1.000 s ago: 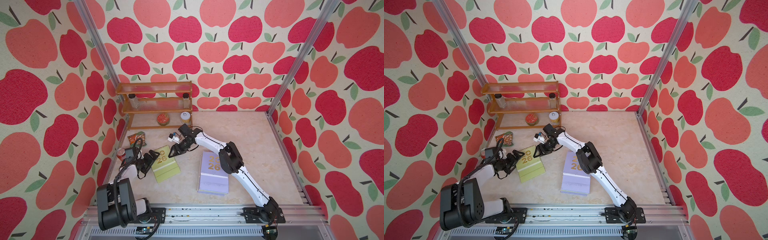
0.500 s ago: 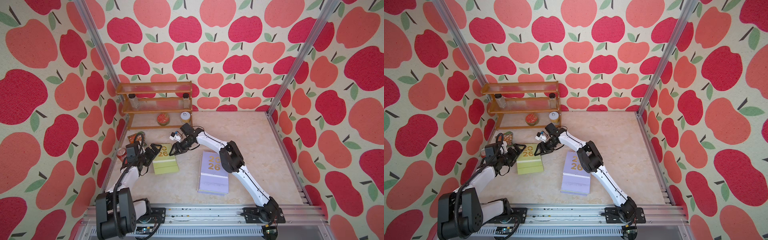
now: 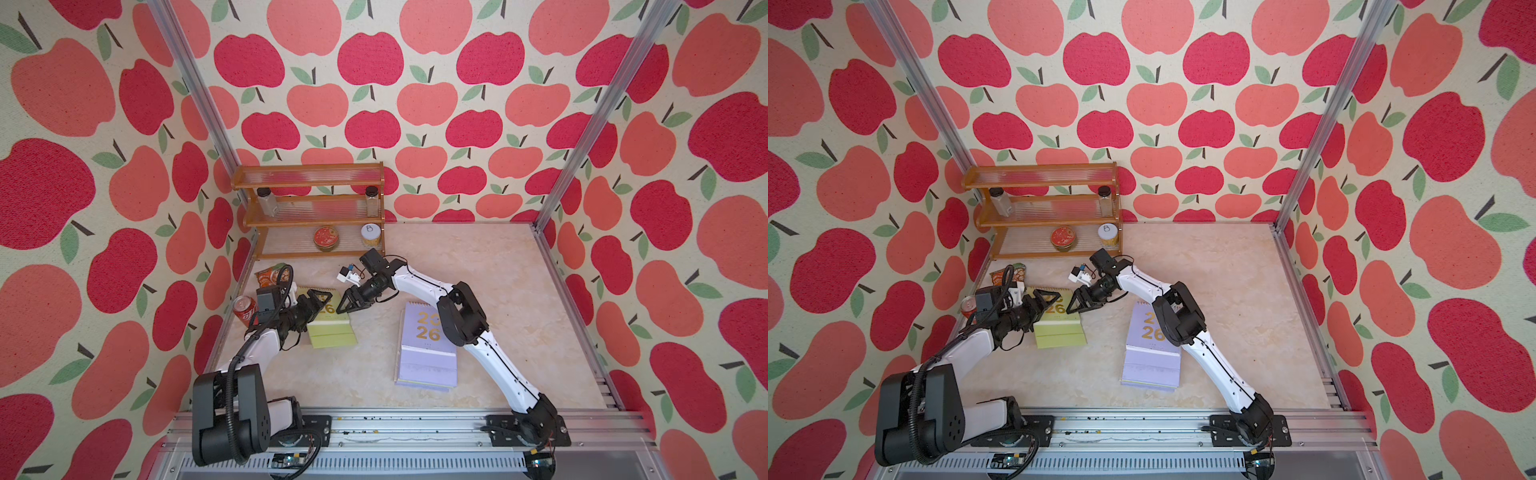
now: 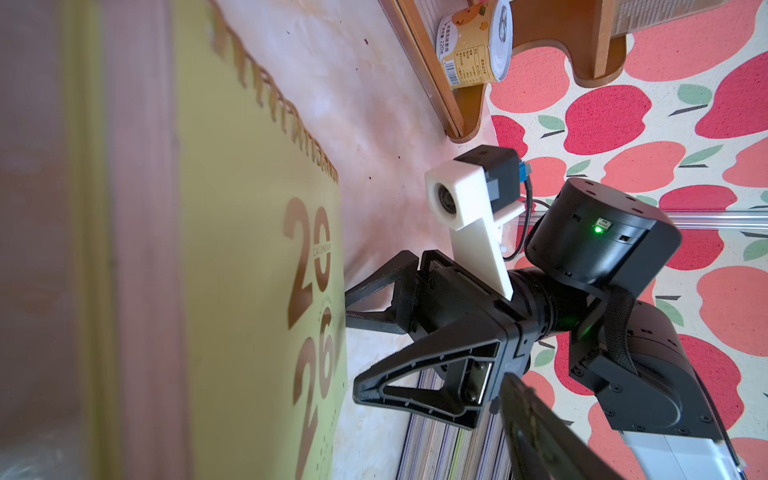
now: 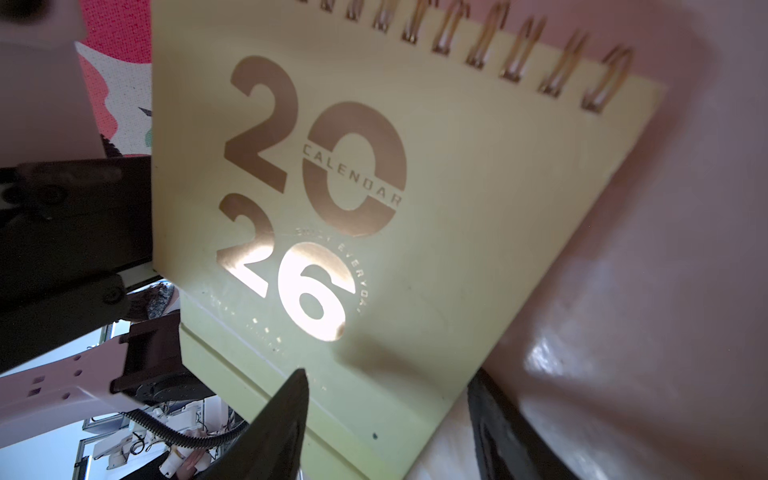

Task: Stack the calendars
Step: Pick up the calendar at the center of the board.

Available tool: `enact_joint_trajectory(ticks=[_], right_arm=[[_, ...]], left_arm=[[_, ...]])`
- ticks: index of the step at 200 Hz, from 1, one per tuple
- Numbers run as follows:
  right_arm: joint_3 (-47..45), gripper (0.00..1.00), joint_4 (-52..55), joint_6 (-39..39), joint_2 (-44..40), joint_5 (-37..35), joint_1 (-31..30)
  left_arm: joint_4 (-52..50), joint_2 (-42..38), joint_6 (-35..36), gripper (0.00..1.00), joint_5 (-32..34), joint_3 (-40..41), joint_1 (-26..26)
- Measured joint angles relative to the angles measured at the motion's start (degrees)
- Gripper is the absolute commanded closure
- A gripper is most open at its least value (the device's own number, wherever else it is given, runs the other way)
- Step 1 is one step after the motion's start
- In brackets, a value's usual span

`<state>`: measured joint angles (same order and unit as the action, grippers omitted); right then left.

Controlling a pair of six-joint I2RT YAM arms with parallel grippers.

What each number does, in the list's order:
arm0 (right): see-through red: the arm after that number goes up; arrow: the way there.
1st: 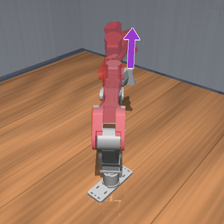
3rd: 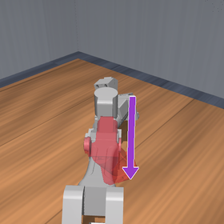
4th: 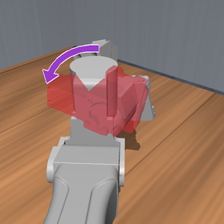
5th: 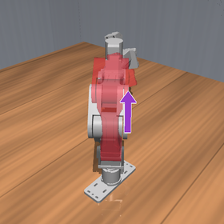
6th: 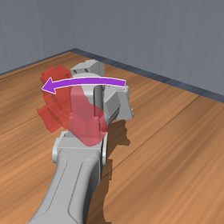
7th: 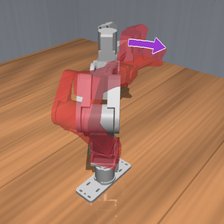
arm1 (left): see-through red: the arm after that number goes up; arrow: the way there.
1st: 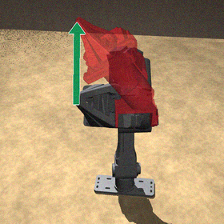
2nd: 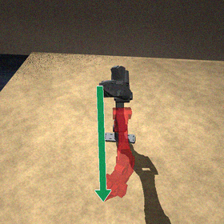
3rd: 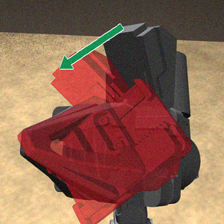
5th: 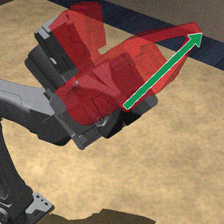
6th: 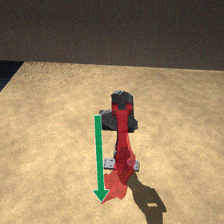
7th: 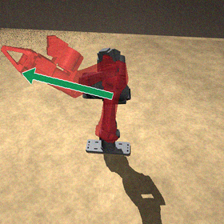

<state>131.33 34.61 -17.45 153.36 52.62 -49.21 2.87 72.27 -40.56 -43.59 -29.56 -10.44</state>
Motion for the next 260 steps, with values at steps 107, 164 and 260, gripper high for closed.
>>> enact_joint_trajectory(ticks=[107,164,260], right_arm=[[-0.81,0.36,-0.98,0.04,-0.02,1.2,0.52],[-0.83,0.37,-0.85,0.04,-0.13,1.09,1.31],[-2.73,0.36,3.54,1.68,-4.83,-3.37,5.7]], left_arm=[[-5.66,-2.78,3.1,0.43,-2.75,-0.09,-3.96],[-6.93,-1.09,4.28,1.0,-1.97,-0.28,-4.31],[-7.28,-2.51,4.04,1.0,-3.65,-3.21,-4.04]])
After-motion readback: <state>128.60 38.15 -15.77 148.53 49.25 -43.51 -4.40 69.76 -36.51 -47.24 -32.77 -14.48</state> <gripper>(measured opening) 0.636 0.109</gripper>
